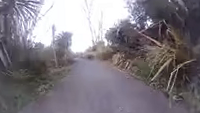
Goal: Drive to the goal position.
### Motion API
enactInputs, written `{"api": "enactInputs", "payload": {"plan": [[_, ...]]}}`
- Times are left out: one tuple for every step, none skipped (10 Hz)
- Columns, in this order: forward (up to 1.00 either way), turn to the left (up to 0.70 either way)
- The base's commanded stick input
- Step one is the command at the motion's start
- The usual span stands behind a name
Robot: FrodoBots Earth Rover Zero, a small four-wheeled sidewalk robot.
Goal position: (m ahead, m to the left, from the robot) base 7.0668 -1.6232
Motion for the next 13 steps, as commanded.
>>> {"api": "enactInputs", "payload": {"plan": [[0.70, 0.00], [0.70, 0.00], [0.70, 0.00], [0.70, 0.00], [0.70, 0.00], [0.70, 0.00], [0.70, 0.00], [0.70, 0.00], [0.70, 0.00], [0.70, 0.00], [0.70, 0.00], [0.70, 0.00], [0.70, 0.00]]}}
